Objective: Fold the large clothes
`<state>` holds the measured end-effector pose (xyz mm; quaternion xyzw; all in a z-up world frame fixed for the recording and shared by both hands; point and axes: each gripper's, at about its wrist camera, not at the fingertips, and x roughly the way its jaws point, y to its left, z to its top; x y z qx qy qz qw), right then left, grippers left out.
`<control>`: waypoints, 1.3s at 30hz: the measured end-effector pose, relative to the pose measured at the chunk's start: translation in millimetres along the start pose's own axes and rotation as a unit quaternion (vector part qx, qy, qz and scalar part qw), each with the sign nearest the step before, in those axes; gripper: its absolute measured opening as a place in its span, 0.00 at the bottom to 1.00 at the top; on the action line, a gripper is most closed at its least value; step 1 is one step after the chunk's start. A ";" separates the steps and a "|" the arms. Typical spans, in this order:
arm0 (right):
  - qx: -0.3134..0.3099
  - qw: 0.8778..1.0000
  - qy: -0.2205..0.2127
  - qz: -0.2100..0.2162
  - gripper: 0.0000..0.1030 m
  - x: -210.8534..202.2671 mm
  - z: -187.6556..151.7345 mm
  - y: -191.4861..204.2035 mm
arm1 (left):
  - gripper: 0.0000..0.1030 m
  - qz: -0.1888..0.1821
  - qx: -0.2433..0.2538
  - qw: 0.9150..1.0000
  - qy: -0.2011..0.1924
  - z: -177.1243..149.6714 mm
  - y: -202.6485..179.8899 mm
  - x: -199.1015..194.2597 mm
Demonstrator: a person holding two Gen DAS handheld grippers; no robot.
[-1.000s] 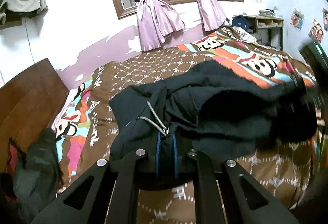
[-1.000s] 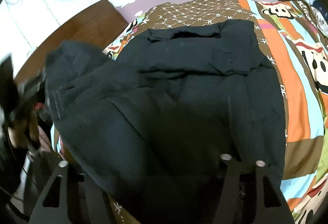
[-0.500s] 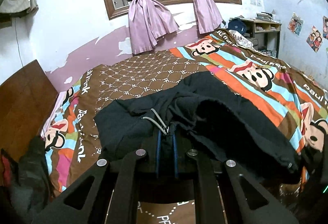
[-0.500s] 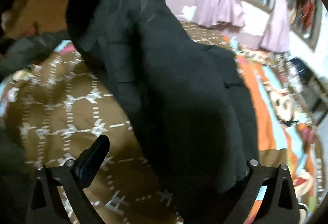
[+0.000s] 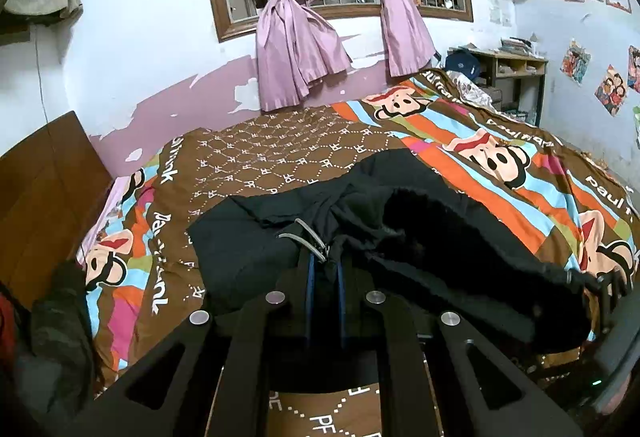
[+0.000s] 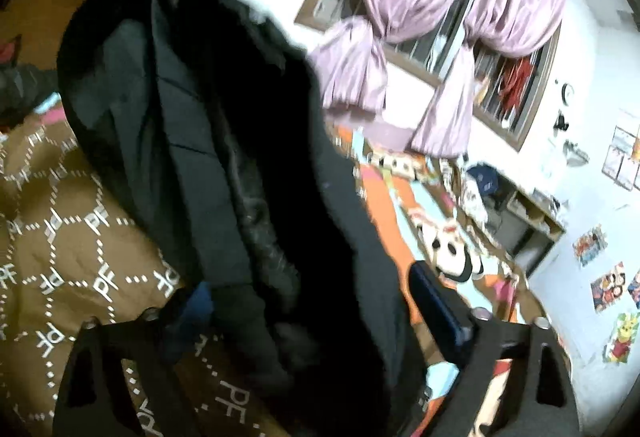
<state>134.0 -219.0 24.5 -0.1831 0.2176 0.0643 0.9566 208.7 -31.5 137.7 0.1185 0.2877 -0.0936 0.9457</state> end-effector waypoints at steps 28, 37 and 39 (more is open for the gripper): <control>0.036 0.978 -0.163 0.122 0.06 -136.6 84.2 -57.2 | 0.06 -0.003 -0.058 0.993 -0.104 -63.0 30.0 -171.0; 0.000 0.978 -0.152 0.143 0.06 -133.4 88.2 -52.2 | 0.06 -0.033 -0.050 0.995 -0.084 -67.5 28.5 -203.9; -0.008 0.978 -0.143 0.148 0.06 -119.4 89.6 -48.8 | 0.06 -0.033 -0.047 0.995 -0.075 -73.2 26.8 -193.7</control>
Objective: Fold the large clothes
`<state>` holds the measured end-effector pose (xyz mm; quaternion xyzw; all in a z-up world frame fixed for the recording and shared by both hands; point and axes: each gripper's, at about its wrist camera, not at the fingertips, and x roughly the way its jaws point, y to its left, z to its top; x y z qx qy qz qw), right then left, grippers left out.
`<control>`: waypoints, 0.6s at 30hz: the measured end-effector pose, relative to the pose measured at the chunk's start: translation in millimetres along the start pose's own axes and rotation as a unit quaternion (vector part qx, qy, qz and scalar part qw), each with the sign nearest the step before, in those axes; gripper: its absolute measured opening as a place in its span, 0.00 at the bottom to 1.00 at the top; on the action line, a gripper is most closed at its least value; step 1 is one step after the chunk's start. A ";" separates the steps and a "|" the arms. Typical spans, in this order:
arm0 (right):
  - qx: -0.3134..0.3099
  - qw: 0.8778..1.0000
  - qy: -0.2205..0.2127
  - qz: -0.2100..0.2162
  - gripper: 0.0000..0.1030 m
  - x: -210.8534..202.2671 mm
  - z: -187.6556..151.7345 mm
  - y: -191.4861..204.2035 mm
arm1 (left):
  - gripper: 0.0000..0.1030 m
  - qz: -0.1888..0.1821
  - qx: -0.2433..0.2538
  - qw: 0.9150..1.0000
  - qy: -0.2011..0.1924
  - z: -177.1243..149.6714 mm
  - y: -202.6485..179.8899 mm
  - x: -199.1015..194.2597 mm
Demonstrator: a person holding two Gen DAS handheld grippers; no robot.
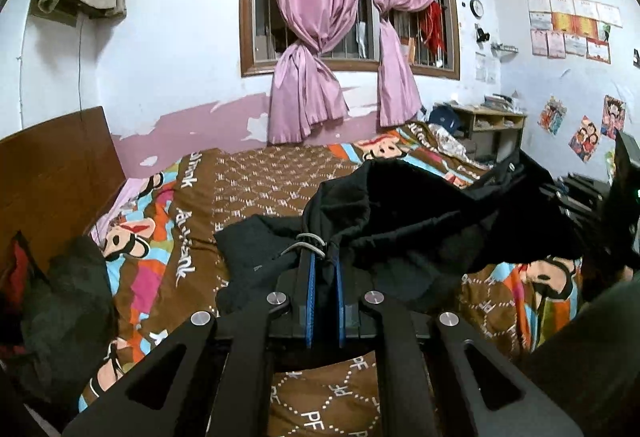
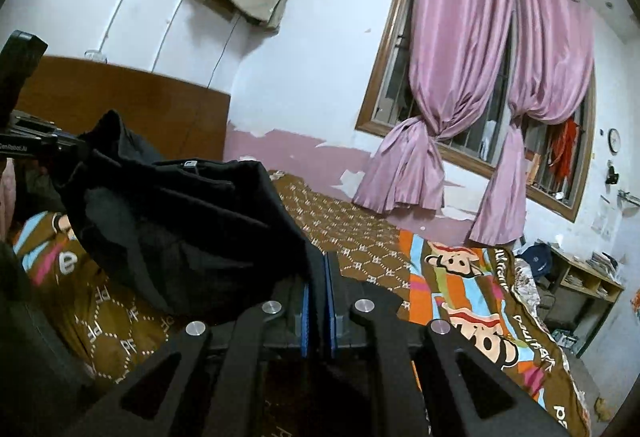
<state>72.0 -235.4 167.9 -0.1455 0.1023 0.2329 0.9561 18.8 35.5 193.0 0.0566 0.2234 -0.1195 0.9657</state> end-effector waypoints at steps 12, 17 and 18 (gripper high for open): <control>-0.045 0.998 0.026 -0.027 0.06 109.6 16.4 -25.0 | 0.07 0.030 0.010 0.999 -0.001 28.8 25.5 81.7; -0.056 0.996 0.052 -0.048 0.06 180.3 23.2 -39.1 | 0.07 0.057 0.027 0.998 0.006 50.4 45.8 140.4; -0.056 0.995 0.058 -0.051 0.06 198.0 24.2 -42.2 | 0.07 0.061 0.027 0.998 0.008 52.0 52.0 150.8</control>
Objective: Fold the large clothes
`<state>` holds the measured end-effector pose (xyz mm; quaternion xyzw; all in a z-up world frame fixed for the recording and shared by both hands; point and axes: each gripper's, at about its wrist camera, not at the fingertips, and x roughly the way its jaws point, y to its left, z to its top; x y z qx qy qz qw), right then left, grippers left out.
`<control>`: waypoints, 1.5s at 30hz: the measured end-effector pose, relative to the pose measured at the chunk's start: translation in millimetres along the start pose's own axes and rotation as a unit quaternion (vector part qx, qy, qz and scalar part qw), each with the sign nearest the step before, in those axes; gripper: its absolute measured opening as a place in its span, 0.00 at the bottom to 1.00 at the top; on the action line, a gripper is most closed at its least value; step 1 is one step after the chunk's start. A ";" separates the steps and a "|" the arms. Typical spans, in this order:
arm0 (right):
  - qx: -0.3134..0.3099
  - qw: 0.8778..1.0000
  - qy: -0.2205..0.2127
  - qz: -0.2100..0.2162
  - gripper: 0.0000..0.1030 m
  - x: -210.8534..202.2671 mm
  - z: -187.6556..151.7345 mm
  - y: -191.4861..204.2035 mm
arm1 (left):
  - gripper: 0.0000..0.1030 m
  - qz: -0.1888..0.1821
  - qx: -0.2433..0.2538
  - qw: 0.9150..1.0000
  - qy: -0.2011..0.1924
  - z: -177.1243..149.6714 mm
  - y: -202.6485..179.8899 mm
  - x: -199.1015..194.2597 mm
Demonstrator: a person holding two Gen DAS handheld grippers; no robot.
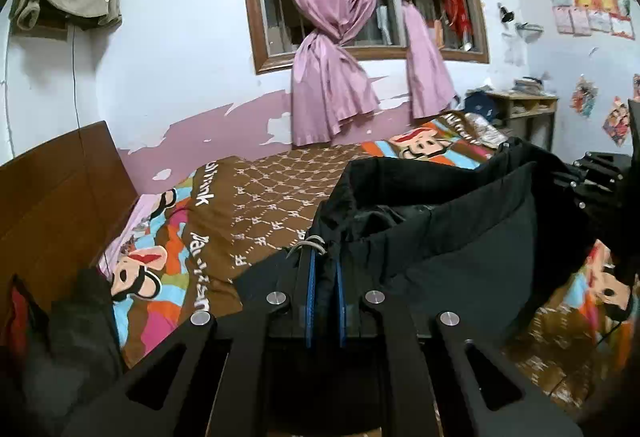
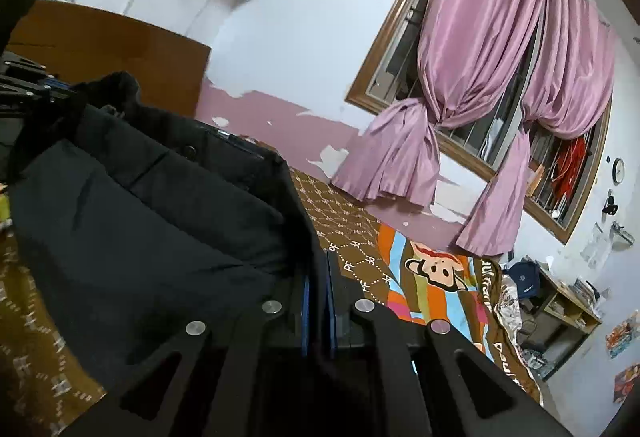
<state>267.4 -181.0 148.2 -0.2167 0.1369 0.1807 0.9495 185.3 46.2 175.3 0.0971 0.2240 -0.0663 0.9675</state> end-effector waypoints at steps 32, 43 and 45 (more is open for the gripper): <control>0.061 0.997 0.019 0.043 0.58 150.1 -26.5 -4.8 | 0.81 0.059 -0.109 0.992 -0.005 -15.1 75.8 161.1; 0.110 0.979 0.080 0.152 0.80 90.3 -82.8 1.7 | 0.83 -0.030 -0.096 0.994 -0.033 -43.9 67.0 99.1; 0.111 0.978 0.098 0.149 0.82 99.2 -91.1 8.1 | 0.84 -0.045 -0.070 0.997 -0.009 -47.4 53.9 106.2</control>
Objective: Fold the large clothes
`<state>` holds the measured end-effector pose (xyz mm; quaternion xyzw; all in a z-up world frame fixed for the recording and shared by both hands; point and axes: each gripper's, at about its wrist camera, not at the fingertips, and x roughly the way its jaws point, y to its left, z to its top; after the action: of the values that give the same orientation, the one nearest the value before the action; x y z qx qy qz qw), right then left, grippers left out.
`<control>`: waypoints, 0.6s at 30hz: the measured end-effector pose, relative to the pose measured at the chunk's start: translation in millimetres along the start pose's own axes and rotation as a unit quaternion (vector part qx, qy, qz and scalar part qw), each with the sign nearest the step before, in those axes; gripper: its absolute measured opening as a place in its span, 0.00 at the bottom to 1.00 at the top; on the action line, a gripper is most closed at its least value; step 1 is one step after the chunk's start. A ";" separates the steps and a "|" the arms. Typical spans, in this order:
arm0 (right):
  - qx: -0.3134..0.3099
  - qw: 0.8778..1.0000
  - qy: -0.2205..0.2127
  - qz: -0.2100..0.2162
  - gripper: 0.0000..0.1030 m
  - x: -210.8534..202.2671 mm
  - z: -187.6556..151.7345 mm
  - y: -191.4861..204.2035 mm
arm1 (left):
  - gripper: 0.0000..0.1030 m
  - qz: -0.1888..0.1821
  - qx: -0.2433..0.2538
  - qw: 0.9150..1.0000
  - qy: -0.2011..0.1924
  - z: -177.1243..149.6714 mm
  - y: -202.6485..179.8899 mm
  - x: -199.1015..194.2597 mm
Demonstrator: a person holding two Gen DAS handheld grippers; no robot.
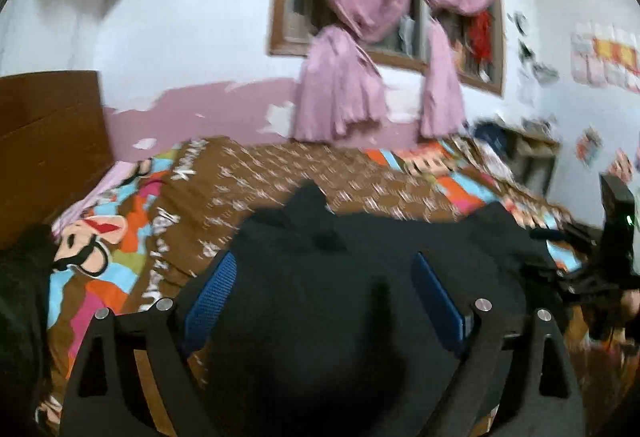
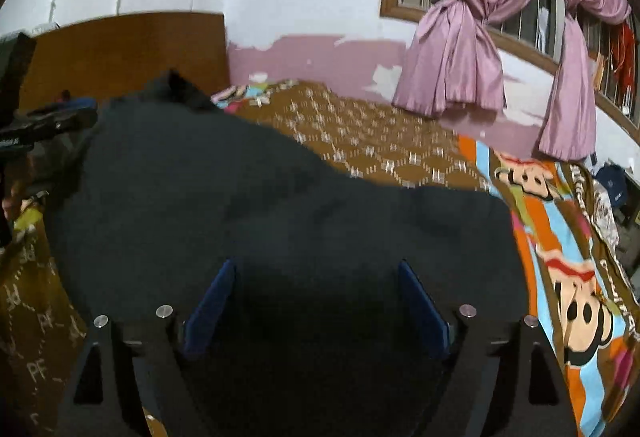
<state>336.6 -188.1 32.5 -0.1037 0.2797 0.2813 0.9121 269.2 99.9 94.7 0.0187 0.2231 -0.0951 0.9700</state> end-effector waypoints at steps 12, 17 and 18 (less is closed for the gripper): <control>0.061 0.997 -0.001 -0.041 1.00 67.7 8.7 -27.7 | 0.87 0.126 -0.152 0.973 0.120 -17.5 64.7 122.2; 0.063 0.997 -0.001 -0.047 1.00 53.5 8.7 -27.8 | 0.91 0.120 -0.171 0.973 0.102 -21.3 72.8 112.3; 0.069 0.997 -0.003 -0.033 1.00 46.8 7.6 -28.7 | 0.91 0.122 -0.161 0.976 0.077 -17.7 67.5 99.5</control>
<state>388.5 -187.6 13.1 -0.0491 0.2916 0.2314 0.9268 362.4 150.0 35.0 -0.1032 0.3055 0.0628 0.9445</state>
